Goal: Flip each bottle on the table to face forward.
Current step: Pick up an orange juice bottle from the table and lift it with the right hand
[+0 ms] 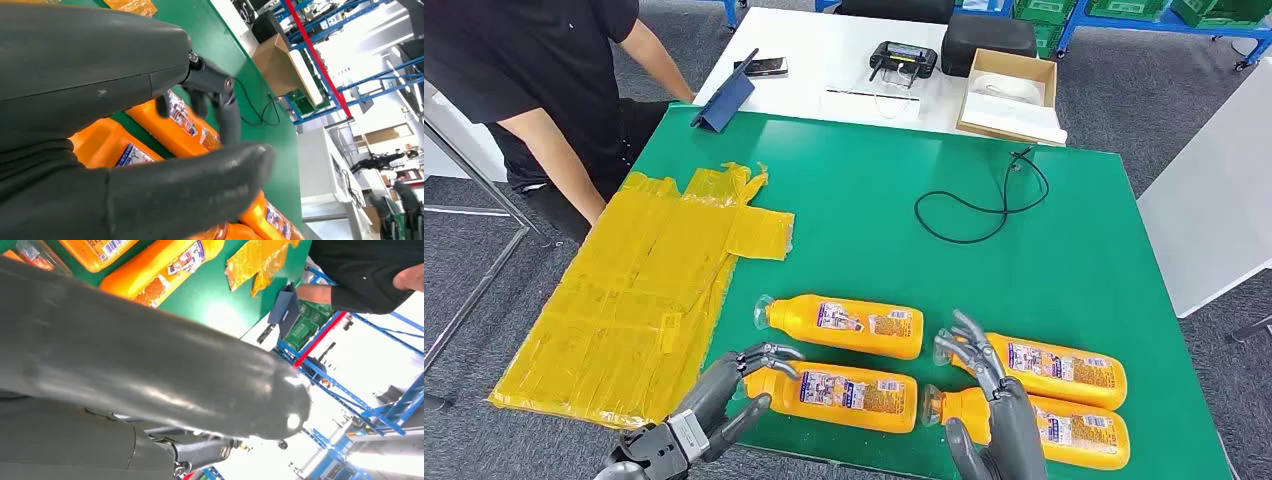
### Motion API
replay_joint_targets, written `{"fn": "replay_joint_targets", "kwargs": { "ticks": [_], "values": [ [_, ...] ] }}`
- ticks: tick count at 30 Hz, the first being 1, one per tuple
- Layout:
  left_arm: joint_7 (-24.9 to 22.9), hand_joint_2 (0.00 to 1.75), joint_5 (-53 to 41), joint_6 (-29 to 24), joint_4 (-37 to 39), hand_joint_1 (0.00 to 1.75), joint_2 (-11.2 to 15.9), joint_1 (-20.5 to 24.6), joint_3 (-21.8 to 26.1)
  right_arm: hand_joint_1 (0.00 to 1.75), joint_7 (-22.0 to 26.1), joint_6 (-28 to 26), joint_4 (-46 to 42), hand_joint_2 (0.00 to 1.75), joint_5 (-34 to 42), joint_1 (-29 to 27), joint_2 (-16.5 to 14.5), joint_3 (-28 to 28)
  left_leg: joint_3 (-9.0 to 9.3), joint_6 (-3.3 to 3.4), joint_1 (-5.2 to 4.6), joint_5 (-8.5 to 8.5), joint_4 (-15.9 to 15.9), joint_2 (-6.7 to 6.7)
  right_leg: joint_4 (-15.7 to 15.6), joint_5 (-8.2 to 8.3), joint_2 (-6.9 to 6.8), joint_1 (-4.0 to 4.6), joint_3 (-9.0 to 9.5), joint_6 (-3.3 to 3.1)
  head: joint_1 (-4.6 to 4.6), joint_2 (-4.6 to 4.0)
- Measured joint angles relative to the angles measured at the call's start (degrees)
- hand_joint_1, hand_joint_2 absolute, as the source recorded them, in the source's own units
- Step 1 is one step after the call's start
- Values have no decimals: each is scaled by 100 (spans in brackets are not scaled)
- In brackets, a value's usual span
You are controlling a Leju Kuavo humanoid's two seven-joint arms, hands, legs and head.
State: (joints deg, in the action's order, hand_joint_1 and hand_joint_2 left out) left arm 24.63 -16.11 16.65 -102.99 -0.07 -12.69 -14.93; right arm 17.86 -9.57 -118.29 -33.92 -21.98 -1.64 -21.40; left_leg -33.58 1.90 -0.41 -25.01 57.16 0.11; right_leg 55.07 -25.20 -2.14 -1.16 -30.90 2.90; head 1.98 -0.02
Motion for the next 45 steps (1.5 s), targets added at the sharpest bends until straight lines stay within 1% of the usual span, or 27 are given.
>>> {"fn": "replay_joint_targets", "kwargs": {
  "ticks": [9, 11, 12, 14, 15, 16, 17, 20, 21, 24, 28, 32, 35, 40, 42, 45],
  "values": [
    [0, 0, 4, 0, 0, 175, 0, 0, 0, 175, 3, 0, 0, 0, 5, 0, 0, 0, 0, 0, 0, 0, 0, 0, 0, 0, 0, 0, 0, 0, -1, 0],
    [5, 0, 184, -6, 0, 175, -45, 3, 24, 175, 114, 57, -6, 0, 235, -18, -40, 32, 2, 0, 0, 0, 0, -1, 0, 0, -1, 0, -17, 0, 0, 0],
    [0, 0, 401, -6, 1, 175, -162, 16, 93, 175, 245, 189, -30, 0, 539, -55, -147, 120, 2, 0, 0, 0, 1, -4, 0, -1, -3, -1, -30, 0, 1, 0],
    [-39, 0, 875, 9, 1, 175, -548, 105, 335, 175, 541, 646, -113, 0, 1249, -139, -520, 474, 0, 0, 0, 0, 1, -15, -1, -3, -10, -1, -50, -1, -1, 0],
    [-68, 0, 1005, 24, 2, 175, -762, 171, 467, 175, 631, 878, -160, 0, 1474, -167, -736, 692, -1, 0, 0, 0, 0, -19, -1, -2, -12, -1, -35, -1, -2, 0],
    [-91, 0, 1059, 41, 2, 175, -922, 233, 570, 175, 680, 1041, -194, 0, 1569, -181, -909, 886, -1, 1, -1, 1, 0, -18, -1, 0, -12, -1, -21, 0, -2, 0],
    [-107, 0, 1076, 57, 2, 175, -1046, 275, 649, 153, 706, 1134, -218, 0, 1589, -198, -1051, 1044, 0, 2, -1, 3, 0, -14, 0, 2, -11, -1, -7, 0, -2, 0],
    [-144, 0, 1168, 126, 2, 44, -1286, 316, 806, 22, 765, 1163, -257, 0, 1437, -259, -1360, 1340, 0, 1, -1, 9, 1, -6, 0, 5, -9, -1, 1, 1, -1, 0],
    [-172, 0, 1206, 153, 2, 0, -1347, 324, 844, 0, 777, 1134, -273, 0, 1339, -265, -1441, 1403, 0, 1, -1, 9, 1, -6, 0, 5, -9, -1, 0, 1, 0, 0],
    [-322, 0, 1162, 94, 2, 0, -1472, 354, 929, 0, 678, 1073, -334, 0, 1067, -267, -1605, 1533, 0, 1, 0, 9, 1, -4, 0, 5, -10, 0, 0, 0, -1, 0],
    [-473, 0, 722, -315, 2, 0, -1592, 410, 1004, 0, 308, 1215, -389, 175, 806, -269, -1710, 1622, 1, 1, 0, 9, 0, -4, 0, 4, -9, 0, 0, 0, -1, 0],
    [-536, 0, 575, -442, 7, 0, -1649, 460, 1056, 0, -30, 1454, -390, 175, 653, -271, -1725, 1631, 1, 1, 0, 9, 1, -5, 0, 5, -10, -1, 1, 0, -2, 0],
    [-556, 0, 568, -448, 22, 0, -1668, 498, 1087, 0, -165, 1496, -383, 175, 557, -268, -1721, 1612, 0, 1, 0, 9, 1, -4, 0, 5, -10, -1, 2, 0, -2, 0],
    [-620, 0, 556, -437, 98, 0, -1671, 574, 1120, 0, -490, 1497, -313, 175, 113, -232, -1685, 1478, 0, 1, 0, 9, 1, -5, 0, 5, -10, -1, 2, 0, -1, 0],
    [-636, 0, 560, -421, 134, 0, -1672, 606, 1135, 0, -634, 1486, -267, 175, -15, -191, -1634, 1394, 0, 1, 0, 9, 0, -4, 0, 5, -10, 0, 2, 0, 0, 0],
    [-695, 0, 590, -403, 191, 0, -1672, 661, 1149, 0, -961, 1379, -147, 175, -391, -113, -1459, 1209, 0, 1, 0, 10, 0, -4, 0, 5, -10, 0, 2, 0, -1, 0]
  ]
}}
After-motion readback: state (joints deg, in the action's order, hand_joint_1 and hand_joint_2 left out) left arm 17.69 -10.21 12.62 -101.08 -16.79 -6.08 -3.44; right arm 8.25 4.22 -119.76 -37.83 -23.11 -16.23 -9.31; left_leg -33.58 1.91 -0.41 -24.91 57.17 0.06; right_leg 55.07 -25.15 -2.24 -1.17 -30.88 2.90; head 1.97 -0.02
